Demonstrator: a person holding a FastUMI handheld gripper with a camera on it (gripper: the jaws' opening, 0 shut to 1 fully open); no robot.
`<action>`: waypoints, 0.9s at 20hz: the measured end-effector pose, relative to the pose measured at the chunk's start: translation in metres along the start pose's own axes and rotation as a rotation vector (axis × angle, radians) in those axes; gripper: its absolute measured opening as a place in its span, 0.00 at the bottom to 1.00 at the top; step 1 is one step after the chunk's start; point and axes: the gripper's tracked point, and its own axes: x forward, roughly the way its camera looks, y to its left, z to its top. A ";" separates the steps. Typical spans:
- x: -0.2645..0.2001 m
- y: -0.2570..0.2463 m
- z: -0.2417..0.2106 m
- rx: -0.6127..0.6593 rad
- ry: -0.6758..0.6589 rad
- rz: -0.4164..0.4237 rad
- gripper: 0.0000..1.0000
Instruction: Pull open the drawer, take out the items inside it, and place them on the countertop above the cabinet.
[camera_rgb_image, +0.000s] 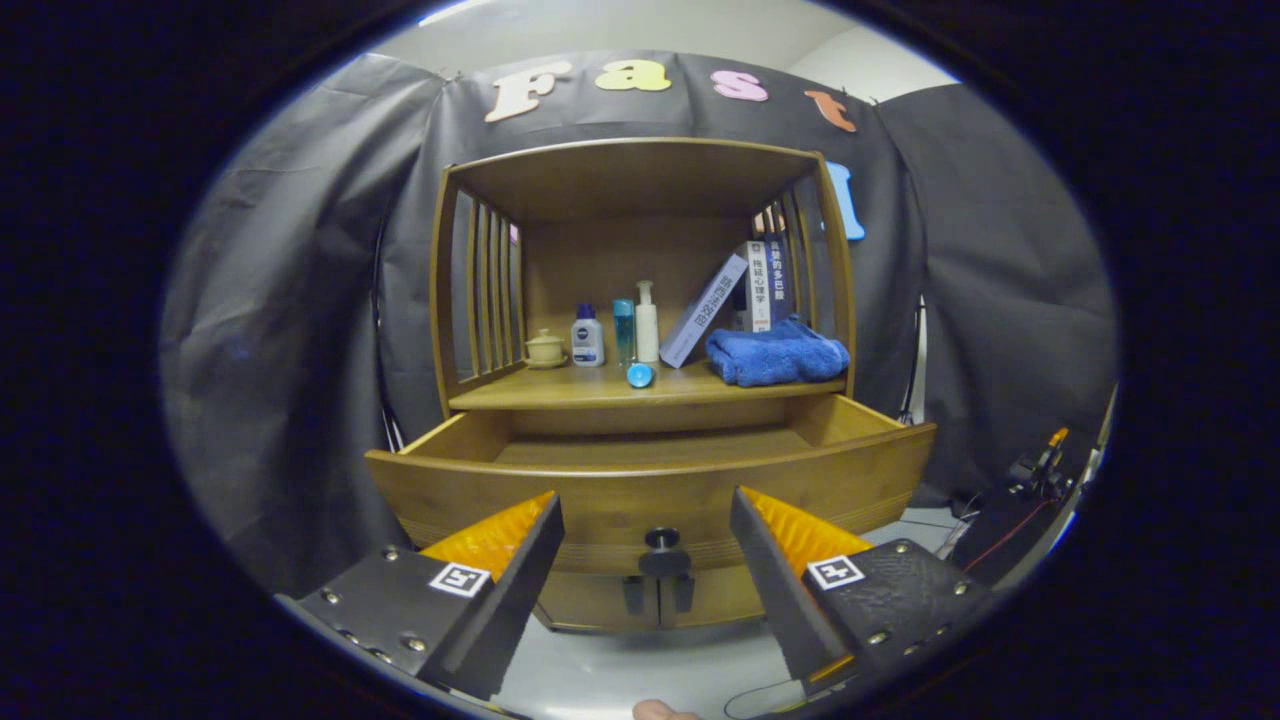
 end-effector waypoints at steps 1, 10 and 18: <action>0.001 -0.002 -0.006 -0.006 -0.004 -0.007 0.99; 0.052 -0.006 -0.071 0.004 0.093 -0.034 1.00; 0.092 0.012 -0.103 0.042 0.142 0.034 0.99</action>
